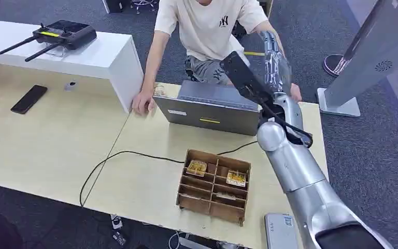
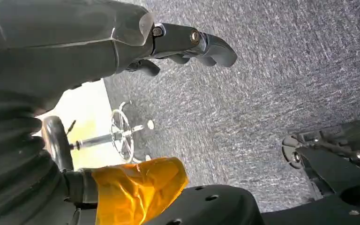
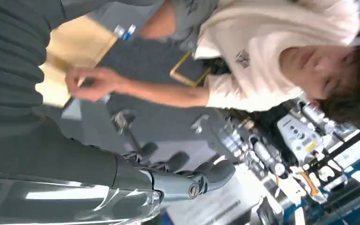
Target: Pass the card to the sensor for recognition and then transmit it.
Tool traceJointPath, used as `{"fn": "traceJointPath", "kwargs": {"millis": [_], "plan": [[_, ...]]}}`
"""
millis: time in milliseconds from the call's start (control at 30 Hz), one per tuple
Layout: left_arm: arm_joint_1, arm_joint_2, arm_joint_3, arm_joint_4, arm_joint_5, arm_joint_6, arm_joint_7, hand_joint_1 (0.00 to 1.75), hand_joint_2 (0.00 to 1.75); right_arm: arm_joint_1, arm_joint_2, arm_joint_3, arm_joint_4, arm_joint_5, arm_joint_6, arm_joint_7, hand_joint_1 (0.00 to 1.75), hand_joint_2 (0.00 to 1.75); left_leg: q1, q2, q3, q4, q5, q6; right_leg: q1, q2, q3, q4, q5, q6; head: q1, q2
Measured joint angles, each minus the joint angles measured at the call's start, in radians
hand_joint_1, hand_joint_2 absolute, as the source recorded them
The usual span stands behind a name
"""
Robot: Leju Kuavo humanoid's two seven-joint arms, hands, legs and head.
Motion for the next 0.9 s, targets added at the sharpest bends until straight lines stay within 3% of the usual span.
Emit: {"fn": "traceJointPath", "kwargs": {"millis": [200, 400, 700, 900], "plan": [[0.010, 0.000, 0.000, 0.000, 0.041, 0.013, -0.012, 0.00, 1.75, 0.096, 0.038, -0.079, -0.150, -0.305, 0.058, -0.088, 0.00, 1.75, 0.000, 0.000, 0.000, 0.000, 0.000, 0.000, 0.000, 0.000, 0.000, 0.000, 0.000, 0.000, 0.000, 0.000], [0.036, 0.000, 0.006, 0.000, 0.094, 0.028, -0.038, 0.00, 1.75, 0.244, 0.038, -0.059, -0.388, -0.521, 0.141, -0.100, 0.00, 1.75, 0.000, 0.000, 0.000, 0.000, -0.001, 0.000, 0.000, 0.000, -0.001, 0.000, -0.001, 0.000, 0.000, 0.000], [0.063, 0.000, 0.050, 0.000, 0.175, 0.035, -0.068, 0.00, 1.75, 0.498, -0.051, 0.057, -0.694, -0.634, 0.202, -0.170, 0.00, 1.75, 0.000, 0.000, -0.001, 0.000, -0.002, 0.000, 0.000, 0.000, -0.001, -0.001, -0.001, 0.000, 0.000, 0.000], [0.078, 0.000, 0.083, 0.000, 0.206, 0.030, -0.072, 0.00, 1.75, 0.646, -0.142, 0.102, -0.814, -0.559, 0.209, -0.188, 0.00, 1.75, 0.000, 0.000, -0.001, 0.000, -0.002, 0.001, 0.000, 0.000, -0.001, -0.001, -0.001, 0.000, 0.000, 0.000]]}}
